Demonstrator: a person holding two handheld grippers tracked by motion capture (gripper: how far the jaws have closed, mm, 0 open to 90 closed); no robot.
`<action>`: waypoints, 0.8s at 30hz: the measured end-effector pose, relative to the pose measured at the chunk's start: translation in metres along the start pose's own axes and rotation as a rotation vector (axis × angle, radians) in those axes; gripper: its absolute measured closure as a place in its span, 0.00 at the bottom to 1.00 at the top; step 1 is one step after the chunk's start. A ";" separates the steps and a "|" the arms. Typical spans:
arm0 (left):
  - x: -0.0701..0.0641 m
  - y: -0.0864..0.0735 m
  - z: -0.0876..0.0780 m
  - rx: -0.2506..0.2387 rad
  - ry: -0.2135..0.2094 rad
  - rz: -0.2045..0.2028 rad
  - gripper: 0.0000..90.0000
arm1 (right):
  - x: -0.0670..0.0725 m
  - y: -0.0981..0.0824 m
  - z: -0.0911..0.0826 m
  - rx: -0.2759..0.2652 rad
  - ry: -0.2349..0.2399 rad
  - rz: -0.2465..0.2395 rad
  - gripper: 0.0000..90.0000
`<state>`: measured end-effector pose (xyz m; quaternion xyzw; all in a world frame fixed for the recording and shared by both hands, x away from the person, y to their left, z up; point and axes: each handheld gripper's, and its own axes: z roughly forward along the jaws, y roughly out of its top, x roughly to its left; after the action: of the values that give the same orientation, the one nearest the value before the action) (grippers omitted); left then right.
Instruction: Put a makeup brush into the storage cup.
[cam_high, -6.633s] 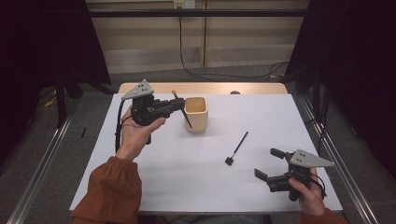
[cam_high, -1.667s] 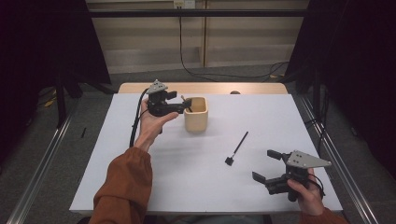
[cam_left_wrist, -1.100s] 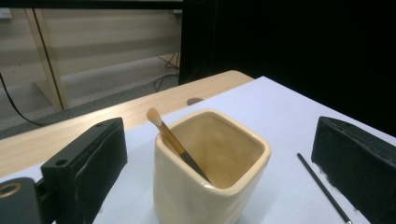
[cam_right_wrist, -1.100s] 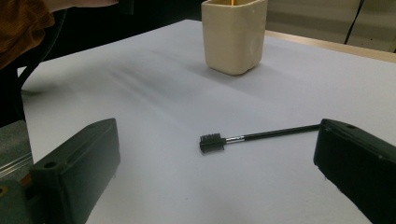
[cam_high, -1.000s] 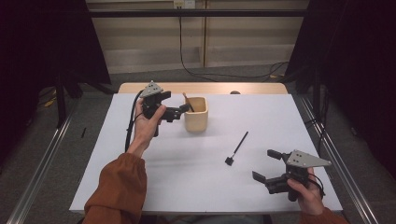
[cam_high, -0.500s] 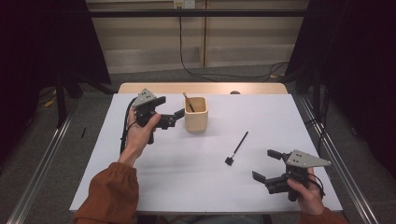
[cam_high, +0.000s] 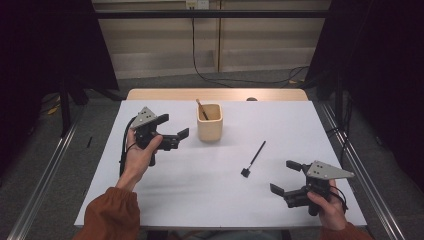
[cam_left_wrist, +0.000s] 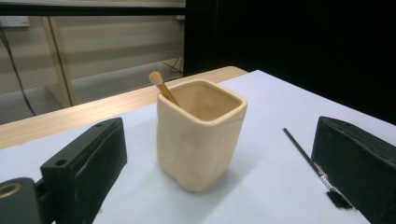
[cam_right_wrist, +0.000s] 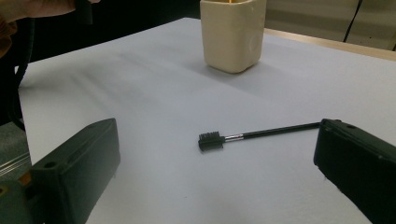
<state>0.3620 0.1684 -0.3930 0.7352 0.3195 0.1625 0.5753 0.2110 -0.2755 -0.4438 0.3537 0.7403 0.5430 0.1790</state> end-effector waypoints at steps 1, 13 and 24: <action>-0.001 -0.001 -0.001 -0.003 -0.003 -0.006 0.04 | 0.000 0.000 0.000 0.001 -0.001 0.000 0.00; -0.010 -0.015 -0.028 -0.014 0.007 0.007 0.04 | 0.000 0.000 0.000 0.001 -0.004 0.000 0.00; -0.019 -0.026 -0.048 -0.031 0.026 0.027 0.03 | 0.000 0.000 0.000 0.004 -0.007 -0.002 0.00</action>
<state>0.3109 0.1951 -0.4011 0.7282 0.3145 0.1848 0.5802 0.2111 -0.2752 -0.4441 0.3552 0.7412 0.5398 0.1816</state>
